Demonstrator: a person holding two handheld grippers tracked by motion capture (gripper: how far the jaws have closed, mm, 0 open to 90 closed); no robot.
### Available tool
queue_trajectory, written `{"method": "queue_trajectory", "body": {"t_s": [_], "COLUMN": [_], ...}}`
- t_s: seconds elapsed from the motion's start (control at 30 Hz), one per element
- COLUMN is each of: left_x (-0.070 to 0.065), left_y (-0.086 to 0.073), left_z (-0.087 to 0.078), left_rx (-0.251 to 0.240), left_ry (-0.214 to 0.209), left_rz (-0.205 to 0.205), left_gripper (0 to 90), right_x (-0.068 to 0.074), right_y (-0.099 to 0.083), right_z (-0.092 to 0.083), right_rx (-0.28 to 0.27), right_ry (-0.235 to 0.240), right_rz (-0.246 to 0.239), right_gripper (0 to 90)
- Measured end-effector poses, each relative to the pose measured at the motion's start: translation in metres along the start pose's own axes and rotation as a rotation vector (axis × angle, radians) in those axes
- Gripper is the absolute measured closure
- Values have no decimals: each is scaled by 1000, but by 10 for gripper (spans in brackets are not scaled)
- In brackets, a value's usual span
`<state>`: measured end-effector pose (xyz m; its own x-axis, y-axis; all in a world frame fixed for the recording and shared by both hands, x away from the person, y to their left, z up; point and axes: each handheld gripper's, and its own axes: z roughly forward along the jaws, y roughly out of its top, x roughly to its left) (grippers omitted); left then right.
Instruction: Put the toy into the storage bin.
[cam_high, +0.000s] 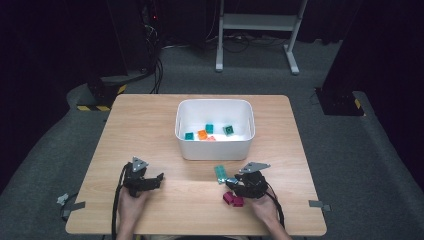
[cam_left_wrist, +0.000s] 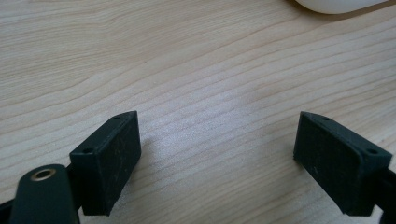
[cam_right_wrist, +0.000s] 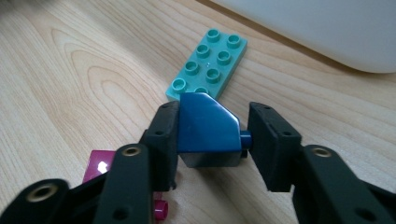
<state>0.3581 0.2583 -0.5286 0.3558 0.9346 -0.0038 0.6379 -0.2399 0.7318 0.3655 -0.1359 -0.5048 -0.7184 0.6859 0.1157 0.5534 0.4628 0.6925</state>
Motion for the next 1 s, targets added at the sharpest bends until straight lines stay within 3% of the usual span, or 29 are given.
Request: {"method": "queue_trajectory", "body": {"t_s": [0.47,1.0], "left_x": [0,0], "left_y": [0,0], "left_z": [0,0], "left_rx": [0,0], "left_ry": [0,-1], "left_rz": [0,0], "left_gripper": [149,149], "right_x": [-3,-7], "right_y": [0,13], "right_z": [-3,-23], "right_rx": [1,-56], "right_ry": [-29,-47], "right_rz": [8,-4], "right_gripper": [565,567]}}
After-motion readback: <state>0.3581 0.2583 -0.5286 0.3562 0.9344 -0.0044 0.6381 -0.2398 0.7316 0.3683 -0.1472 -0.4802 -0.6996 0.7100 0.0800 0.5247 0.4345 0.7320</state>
